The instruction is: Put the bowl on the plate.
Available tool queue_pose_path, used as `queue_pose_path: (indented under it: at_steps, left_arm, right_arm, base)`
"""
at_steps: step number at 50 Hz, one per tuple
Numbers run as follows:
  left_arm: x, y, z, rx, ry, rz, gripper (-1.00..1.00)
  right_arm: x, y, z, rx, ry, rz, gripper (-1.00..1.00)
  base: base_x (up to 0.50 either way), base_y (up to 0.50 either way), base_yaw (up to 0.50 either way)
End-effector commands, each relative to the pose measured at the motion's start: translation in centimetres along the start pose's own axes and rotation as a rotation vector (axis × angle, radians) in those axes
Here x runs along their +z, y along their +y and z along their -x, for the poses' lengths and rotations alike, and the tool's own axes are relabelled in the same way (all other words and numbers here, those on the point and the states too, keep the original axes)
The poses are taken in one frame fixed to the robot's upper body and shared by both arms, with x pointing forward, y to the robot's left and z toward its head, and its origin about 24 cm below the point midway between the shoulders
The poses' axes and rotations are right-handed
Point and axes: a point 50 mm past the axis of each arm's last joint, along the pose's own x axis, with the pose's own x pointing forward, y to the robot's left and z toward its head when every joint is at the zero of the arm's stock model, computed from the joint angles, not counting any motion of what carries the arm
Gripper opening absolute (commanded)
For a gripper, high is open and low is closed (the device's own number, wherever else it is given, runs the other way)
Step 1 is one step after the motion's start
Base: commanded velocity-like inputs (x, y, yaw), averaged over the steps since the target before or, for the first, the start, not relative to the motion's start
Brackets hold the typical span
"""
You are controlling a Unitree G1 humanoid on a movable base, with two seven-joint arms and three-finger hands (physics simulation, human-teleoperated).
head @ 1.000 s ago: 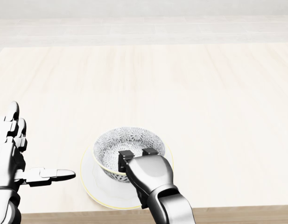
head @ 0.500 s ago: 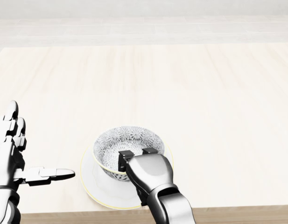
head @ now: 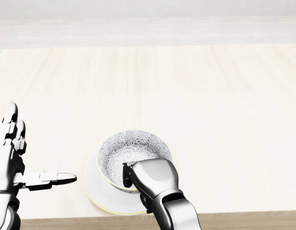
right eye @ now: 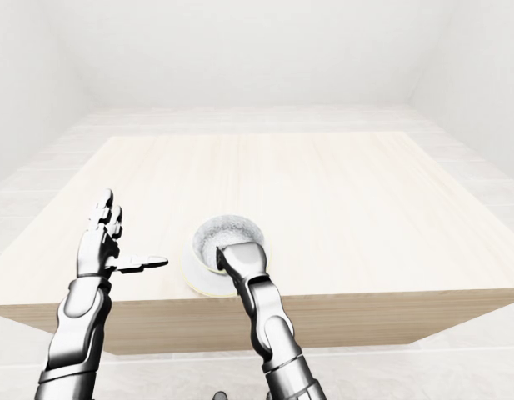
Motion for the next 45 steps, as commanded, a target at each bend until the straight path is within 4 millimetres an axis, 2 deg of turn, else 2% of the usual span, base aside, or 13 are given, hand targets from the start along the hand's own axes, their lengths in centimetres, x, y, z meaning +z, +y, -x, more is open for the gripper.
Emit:
queue_pose_path:
  at_steps: [1,10,11,12,13,14,16,21,24,25,26,39,45]
  left_arm:
    - [0.2,0.0,0.0,-0.001,-0.002,0.002,1.0]
    - [0.0,-0.1,-0.1,-0.001,0.0,0.001,1.0]
    - [-0.1,-0.1,-0.1,-0.001,0.0,0.0,1.0]
    - [-0.1,-0.1,-0.1,-0.002,0.001,-0.001,1.0]
    - [-0.1,-0.1,-0.1,-0.002,0.001,0.0,1.0]
    - [-0.1,-0.1,-0.1,-0.002,0.001,0.0,1.0]
    - [-0.1,-0.1,-0.1,-0.003,0.001,0.001,1.0]
    - [-0.2,-0.1,-0.1,-0.002,0.002,-0.002,1.0]
    - [-0.2,-0.1,-0.1,-0.002,0.003,0.0,1.0]
    - [-0.2,-0.1,-0.1,-0.002,0.003,0.0,1.0]
    - [-0.3,-0.1,-0.1,-0.001,0.003,-0.002,1.0]
    - [-0.3,-0.1,-0.1,0.0,0.004,-0.002,1.0]
    - [-0.2,-0.1,-0.1,-0.001,0.004,-0.002,1.0]
  right_arm:
    - [0.0,-0.2,0.0,-0.016,-0.001,-0.008,-0.39]
    - [0.0,-0.3,0.0,-0.017,-0.001,-0.008,-0.33]
    - [0.0,-0.3,0.0,-0.018,-0.002,-0.01,-0.27]
    - [0.0,-0.3,0.0,-0.019,-0.002,-0.014,-0.07]
    - [0.0,-0.3,0.0,-0.02,-0.003,-0.017,0.04]
    - [0.0,-0.3,0.0,-0.02,-0.003,-0.017,0.04]
    - [0.0,-0.2,0.0,-0.019,-0.003,-0.018,0.27]
    - [0.0,-0.4,0.0,-0.022,-0.005,-0.018,0.68]
    - [0.1,-0.5,0.1,-0.031,-0.01,-0.022,0.88]
    - [0.1,-0.5,0.1,-0.031,-0.01,-0.022,0.88]
    - [0.2,-0.6,0.2,-0.035,-0.013,-0.026,1.0]
    - [0.2,-1.4,0.4,-0.058,-0.018,-0.034,1.0]
    - [1.0,-4.3,1.5,-0.155,-0.069,-0.098,1.0]
  base:
    - [0.0,0.0,0.0]
    - [0.0,0.0,0.0]
    - [0.0,0.0,0.0]
    - [0.0,0.0,0.0]
    - [0.0,0.0,0.0]
    - [0.0,0.0,0.0]
    - [0.0,0.0,0.0]
    - [0.0,0.0,0.0]
    - [0.0,0.0,0.0]
    - [0.0,0.0,0.0]
    - [0.0,0.0,0.0]
    - [0.0,0.0,0.0]
    - [0.0,0.0,0.0]
